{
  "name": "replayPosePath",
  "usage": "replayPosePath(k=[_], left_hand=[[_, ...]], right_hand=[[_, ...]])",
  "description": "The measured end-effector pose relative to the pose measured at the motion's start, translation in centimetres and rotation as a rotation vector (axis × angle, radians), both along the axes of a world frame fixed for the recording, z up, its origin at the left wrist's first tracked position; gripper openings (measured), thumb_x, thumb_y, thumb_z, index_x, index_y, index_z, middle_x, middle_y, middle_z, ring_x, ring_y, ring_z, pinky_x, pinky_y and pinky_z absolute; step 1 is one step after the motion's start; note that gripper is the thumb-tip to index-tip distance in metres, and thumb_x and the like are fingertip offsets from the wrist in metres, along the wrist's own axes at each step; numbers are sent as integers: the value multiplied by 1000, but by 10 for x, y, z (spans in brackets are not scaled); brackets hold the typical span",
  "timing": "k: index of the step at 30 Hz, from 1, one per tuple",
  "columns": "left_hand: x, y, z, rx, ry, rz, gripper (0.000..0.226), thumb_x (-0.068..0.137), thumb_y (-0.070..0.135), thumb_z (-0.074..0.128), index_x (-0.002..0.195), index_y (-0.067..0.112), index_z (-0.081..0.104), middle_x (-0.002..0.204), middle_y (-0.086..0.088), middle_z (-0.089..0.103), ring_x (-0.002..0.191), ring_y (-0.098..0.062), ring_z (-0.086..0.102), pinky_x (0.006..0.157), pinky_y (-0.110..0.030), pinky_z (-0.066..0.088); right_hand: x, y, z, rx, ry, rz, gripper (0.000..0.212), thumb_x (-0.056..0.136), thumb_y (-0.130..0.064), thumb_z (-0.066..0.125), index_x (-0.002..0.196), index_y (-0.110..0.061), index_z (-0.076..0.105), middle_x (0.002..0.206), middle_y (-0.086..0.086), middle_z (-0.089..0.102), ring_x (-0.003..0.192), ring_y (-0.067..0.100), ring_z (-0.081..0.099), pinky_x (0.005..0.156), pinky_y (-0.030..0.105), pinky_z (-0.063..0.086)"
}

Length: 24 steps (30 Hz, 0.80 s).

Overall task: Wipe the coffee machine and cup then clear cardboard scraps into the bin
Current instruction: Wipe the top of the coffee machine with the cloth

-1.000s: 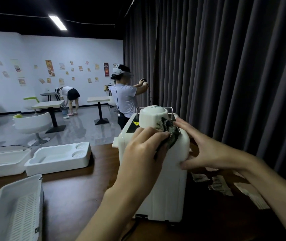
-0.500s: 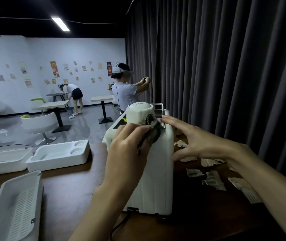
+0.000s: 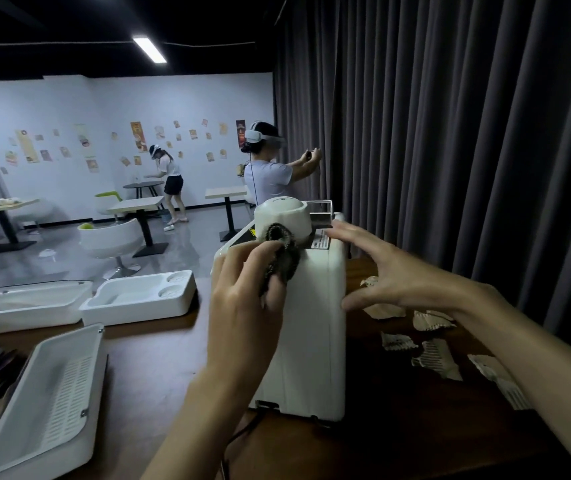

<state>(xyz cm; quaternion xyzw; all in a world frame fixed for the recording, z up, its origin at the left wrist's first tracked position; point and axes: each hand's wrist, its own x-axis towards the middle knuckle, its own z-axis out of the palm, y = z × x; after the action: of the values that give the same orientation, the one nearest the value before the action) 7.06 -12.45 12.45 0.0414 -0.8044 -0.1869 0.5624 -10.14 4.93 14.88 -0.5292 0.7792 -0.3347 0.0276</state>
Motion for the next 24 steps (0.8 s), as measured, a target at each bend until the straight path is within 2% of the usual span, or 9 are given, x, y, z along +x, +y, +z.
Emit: replayPosePath(k=[3, 5, 8, 11, 15, 18, 20, 22, 24], left_hand=[[2, 3, -15, 109, 57, 22, 43, 83, -10, 69, 121, 9, 69, 121, -9, 57, 109, -11, 48, 99, -11, 34], [1, 6, -24, 173, 77, 29, 41, 84, -10, 70, 120, 9, 70, 125, -12, 53, 110, -10, 48, 102, -19, 41], [-1, 12, -31, 241, 89, 65, 43, 83, -11, 69, 120, 11, 69, 132, -14, 53, 123, -28, 53, 103, -43, 47], [-4, 6, -31, 256, 110, 57, 43, 85, -12, 64, 121, 12, 68, 128, -11, 59, 122, -29, 56, 102, -43, 48], [-5, -24, -26, 346, 114, -4, 41, 86, -13, 61, 117, 12, 68, 116, -4, 65, 111, -19, 61, 97, -43, 51], [-3, -44, -23, 453, 135, -36, 35, 88, -11, 59, 114, 10, 68, 111, -4, 68, 105, -22, 63, 92, -49, 52], [-3, -41, -24, 502, 164, -73, 31, 90, -7, 60, 113, 13, 69, 109, -3, 69, 103, -22, 65, 89, -52, 54], [-3, -27, -26, 544, 178, -119, 30, 91, -2, 63, 111, 19, 69, 106, 1, 71, 101, -20, 67, 88, -52, 55], [-5, -17, -25, 567, 187, -125, 29, 91, 4, 64, 108, 27, 70, 104, 8, 72, 100, -14, 67, 88, -47, 56]], right_hand=[[-13, -3, 0, 19, -120, -24, 114, 47, -60, 88, 132, -75, 14, 152, -37, -5, 138, 1, 1, 113, 42, 19], [-21, -7, 1, 16, -183, -62, 125, 37, -67, 86, 135, -73, 10, 158, -24, -8, 145, 15, 1, 116, 53, 19], [-34, -13, 0, -17, -273, -45, 139, 35, -58, 89, 145, -60, 4, 162, -9, 1, 146, 20, 16, 111, 41, 35], [-34, -22, -9, -32, -314, -10, 142, 43, -50, 91, 147, -56, -5, 162, -7, 3, 139, 3, 16, 102, 17, 36], [-22, -37, -22, -117, -233, -80, 132, 43, -62, 86, 146, -55, 3, 147, -15, 9, 137, 5, 11, 108, 25, 19], [-20, -38, -15, -204, -253, -122, 115, 48, -63, 81, 145, -47, 21, 146, -6, 18, 139, 19, 24, 111, 35, 27], [-27, -40, -8, -289, -315, -171, 124, 44, -62, 80, 150, -40, 18, 156, 6, 16, 142, 23, 23, 113, 45, 31], [-32, -44, -3, -325, -425, -147, 140, 39, -62, 83, 154, -34, 8, 160, 8, 14, 141, 17, 21, 109, 35, 32], [-35, -48, -4, -312, -517, -107, 141, 43, -55, 87, 154, -31, 5, 158, 9, 19, 138, 16, 29, 105, 29, 37]])
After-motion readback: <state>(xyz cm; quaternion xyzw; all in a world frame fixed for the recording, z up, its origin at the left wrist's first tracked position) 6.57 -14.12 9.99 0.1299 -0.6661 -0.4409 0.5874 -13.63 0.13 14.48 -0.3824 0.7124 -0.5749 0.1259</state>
